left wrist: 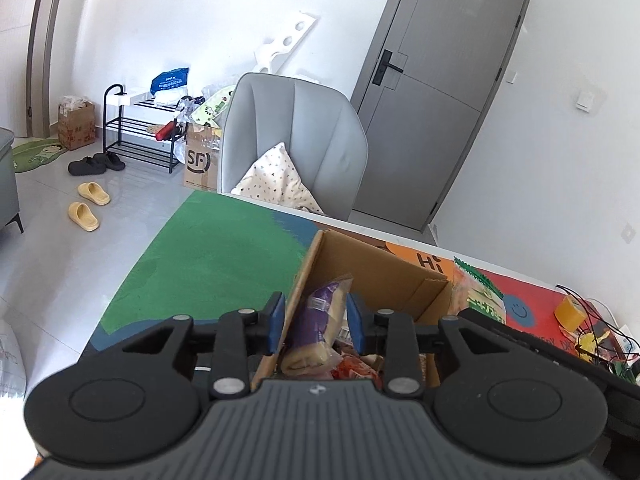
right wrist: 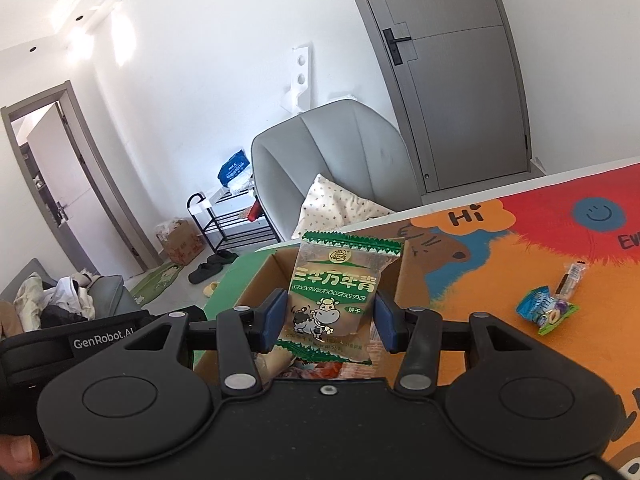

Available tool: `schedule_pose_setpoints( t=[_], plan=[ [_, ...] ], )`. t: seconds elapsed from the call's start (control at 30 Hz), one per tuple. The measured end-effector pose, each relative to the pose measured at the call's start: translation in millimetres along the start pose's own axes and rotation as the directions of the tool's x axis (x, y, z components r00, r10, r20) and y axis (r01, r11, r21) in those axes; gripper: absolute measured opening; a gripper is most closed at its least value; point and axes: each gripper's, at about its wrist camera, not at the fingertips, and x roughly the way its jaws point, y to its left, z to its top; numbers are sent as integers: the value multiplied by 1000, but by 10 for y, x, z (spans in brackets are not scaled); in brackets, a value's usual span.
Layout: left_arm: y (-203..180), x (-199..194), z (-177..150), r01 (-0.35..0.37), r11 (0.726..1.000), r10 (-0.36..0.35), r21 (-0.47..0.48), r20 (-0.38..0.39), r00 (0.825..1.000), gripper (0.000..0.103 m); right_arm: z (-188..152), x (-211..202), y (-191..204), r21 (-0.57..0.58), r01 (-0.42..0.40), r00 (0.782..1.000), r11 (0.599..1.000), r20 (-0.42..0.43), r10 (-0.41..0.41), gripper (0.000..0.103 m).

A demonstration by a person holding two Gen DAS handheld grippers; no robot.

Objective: Organize snacks
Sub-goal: 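Carry both snacks into the box and open both tools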

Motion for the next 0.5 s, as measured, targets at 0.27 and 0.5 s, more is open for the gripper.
schedule_pose_setpoints(
  t=[0.27,0.5],
  plan=[
    [120,-77,-1,-33,999,34,-25,22,999,63,-48,67,120,3,-74,997,997,-37,75,52],
    [-39,-110,-2,-53,999,53,-5,42,998,88,-25,-103,-39,17,12,1000,1000,-5,-12,74]
  ],
)
